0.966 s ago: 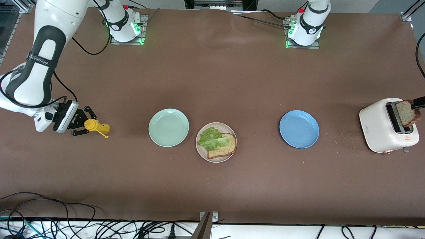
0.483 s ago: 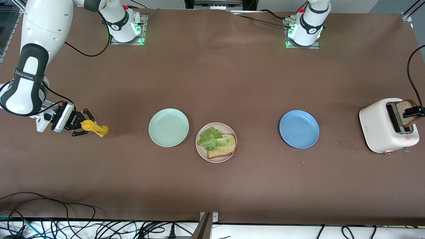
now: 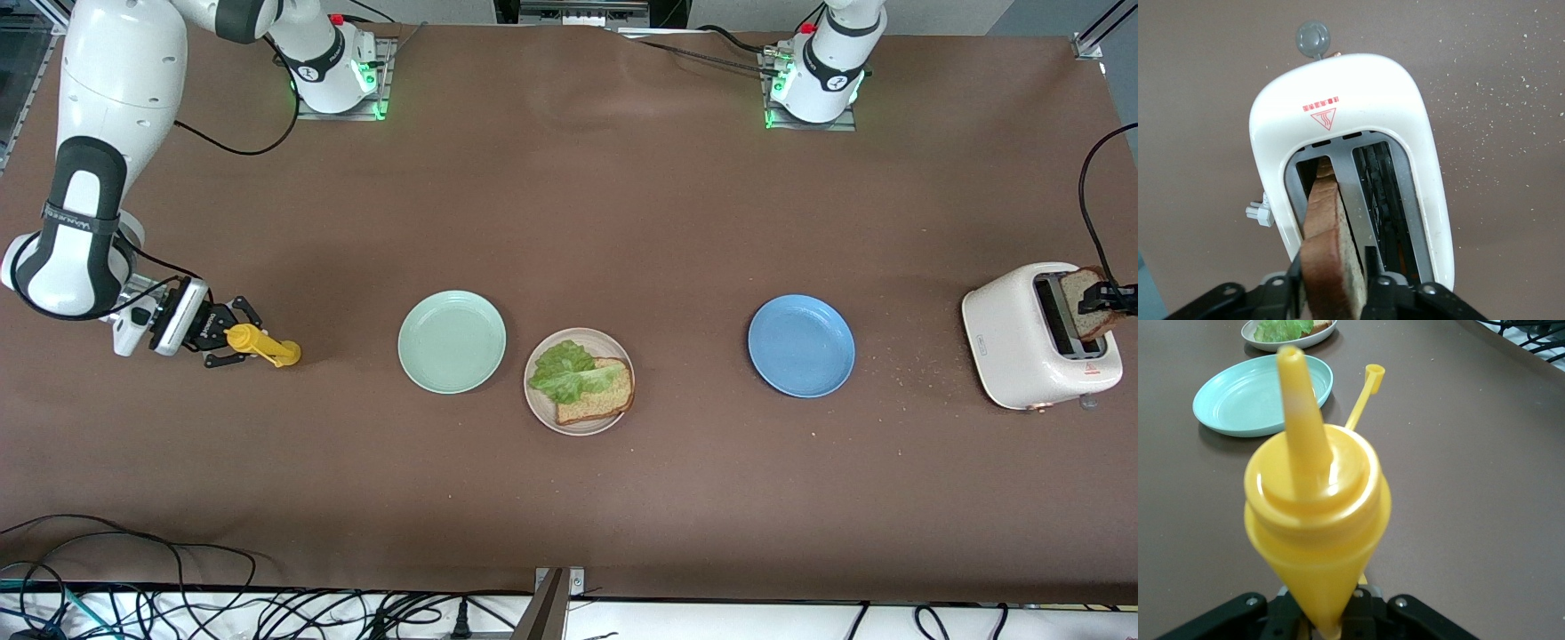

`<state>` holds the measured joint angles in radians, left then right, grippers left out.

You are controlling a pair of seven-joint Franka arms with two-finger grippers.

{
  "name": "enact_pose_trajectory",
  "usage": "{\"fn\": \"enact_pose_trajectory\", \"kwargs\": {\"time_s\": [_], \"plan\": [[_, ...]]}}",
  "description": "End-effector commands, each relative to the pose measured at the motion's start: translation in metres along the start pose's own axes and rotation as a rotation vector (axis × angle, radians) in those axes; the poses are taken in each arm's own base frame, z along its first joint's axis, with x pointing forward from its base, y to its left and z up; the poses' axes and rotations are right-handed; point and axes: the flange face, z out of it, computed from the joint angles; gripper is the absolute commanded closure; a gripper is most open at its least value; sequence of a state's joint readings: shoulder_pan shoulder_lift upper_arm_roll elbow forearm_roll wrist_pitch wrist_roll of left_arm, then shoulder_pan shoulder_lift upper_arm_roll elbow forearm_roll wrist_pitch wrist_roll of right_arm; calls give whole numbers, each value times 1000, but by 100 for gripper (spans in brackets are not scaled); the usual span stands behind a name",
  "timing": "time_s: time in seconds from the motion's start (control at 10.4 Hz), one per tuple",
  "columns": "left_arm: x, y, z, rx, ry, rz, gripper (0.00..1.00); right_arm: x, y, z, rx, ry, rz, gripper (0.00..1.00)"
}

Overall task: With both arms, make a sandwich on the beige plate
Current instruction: 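Lower the mustard with the right gripper while the left gripper grasps bread, then release the mustard with the right gripper while the left gripper lifts bread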

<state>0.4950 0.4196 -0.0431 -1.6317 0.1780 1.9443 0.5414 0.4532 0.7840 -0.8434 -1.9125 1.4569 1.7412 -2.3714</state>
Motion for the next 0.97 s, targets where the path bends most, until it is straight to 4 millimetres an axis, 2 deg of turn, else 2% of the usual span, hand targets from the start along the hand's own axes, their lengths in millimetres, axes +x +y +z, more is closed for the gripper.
{"fn": "enact_pose_trajectory", "kwargs": {"time_s": [0.0, 0.19, 0.29, 0.39, 0.48, 0.58, 0.77, 0.87], "plan": [[-7, -3, -19, 15, -1, 35, 100, -5, 6, -1, -16, 16, -10, 100], [-7, -10, -70, -21, 1, 75, 100, -8, 6, -1, -17, 13, 1, 86], [-9, -10, -86, -60, 7, 74, 100, -8, 6, -1, -16, 12, 8, 72], [-8, -1, -103, -81, -11, 83, 100, -8, 7, -2, -20, 12, 9, 48], [-5, 13, -125, -95, -20, 103, 100, -9, 8, -4, -26, 17, 16, 32], [0, 32, -144, -136, -19, 125, 100, -8, 13, -10, -38, 21, 12, 12], [11, 65, -148, -275, 0, 157, 100, -11, 24, -29, -60, 25, 29, 4], [20, 76, -137, -377, 24, 161, 100, -22, 23, -41, -64, 19, 45, 2]]}}
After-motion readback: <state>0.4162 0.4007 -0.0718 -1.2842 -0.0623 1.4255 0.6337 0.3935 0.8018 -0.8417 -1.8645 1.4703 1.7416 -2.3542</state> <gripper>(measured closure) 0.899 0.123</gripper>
